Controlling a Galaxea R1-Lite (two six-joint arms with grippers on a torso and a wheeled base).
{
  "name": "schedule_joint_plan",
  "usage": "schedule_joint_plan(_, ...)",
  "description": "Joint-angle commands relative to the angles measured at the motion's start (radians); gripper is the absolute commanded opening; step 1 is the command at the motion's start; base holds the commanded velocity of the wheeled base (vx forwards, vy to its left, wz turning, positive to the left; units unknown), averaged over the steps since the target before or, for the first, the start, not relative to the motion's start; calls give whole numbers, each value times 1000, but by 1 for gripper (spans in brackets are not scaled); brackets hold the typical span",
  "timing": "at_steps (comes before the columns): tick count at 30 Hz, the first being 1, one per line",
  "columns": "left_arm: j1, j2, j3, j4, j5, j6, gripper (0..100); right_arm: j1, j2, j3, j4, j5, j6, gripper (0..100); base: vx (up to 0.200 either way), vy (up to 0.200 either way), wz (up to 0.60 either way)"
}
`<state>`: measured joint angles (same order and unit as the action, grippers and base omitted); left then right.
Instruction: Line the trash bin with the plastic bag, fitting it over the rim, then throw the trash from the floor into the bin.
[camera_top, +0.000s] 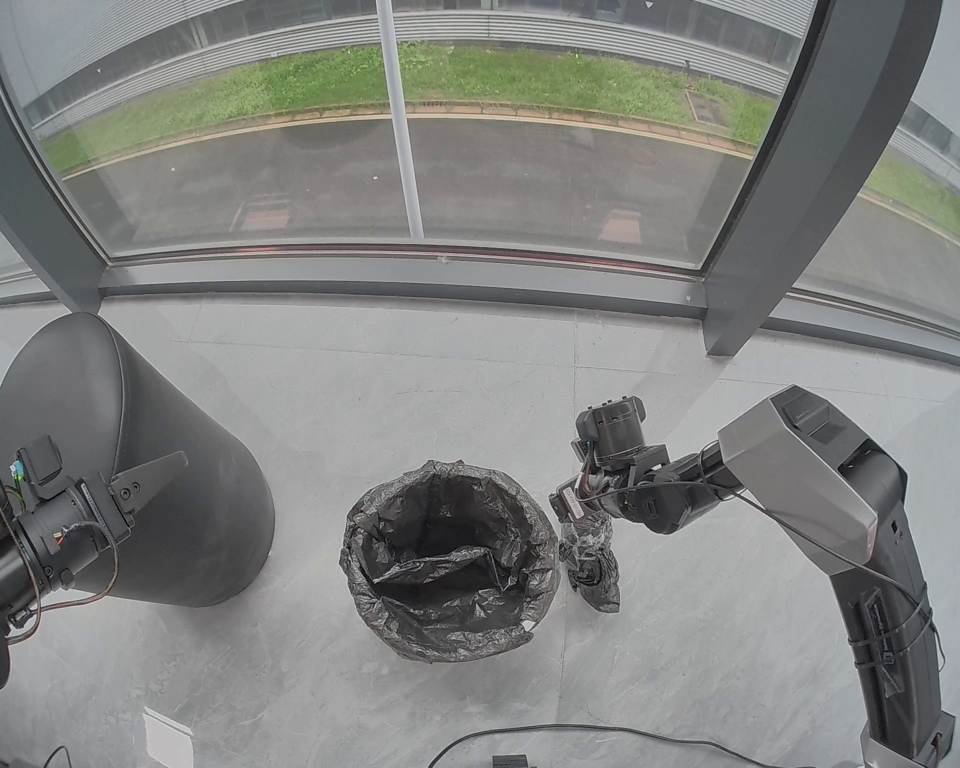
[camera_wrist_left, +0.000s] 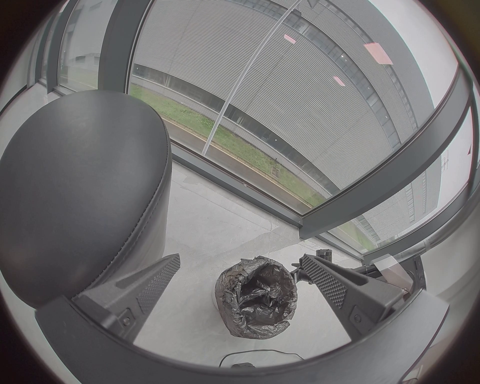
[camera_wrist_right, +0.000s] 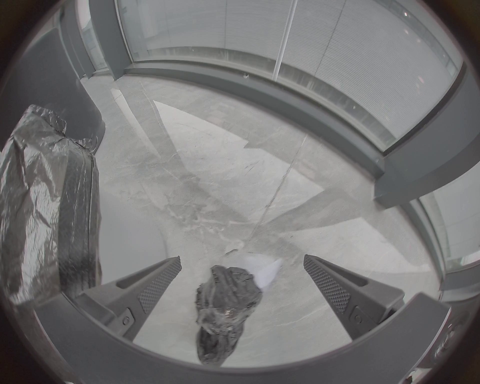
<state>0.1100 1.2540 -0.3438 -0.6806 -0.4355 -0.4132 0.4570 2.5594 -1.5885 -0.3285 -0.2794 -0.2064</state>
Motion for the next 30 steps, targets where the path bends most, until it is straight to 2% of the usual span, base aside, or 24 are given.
schedule_joint_plan(1,2,31,2,0,0,1,100,19,70,-189,201,65,131,100,0,0,0)
schedule_joint_plan(4,2,42,2,-2,0,-1,100,28,88,-255,286,86,177,100,0,0,0)
schedule_joint_plan(18,2,53,2,-5,-2,-15,100,22,145,-341,433,91,185,100,0,0,0)
schedule_joint_plan(30,2,65,0,-7,-2,-15,100,-17,183,-390,447,80,188,100,0,0,0)
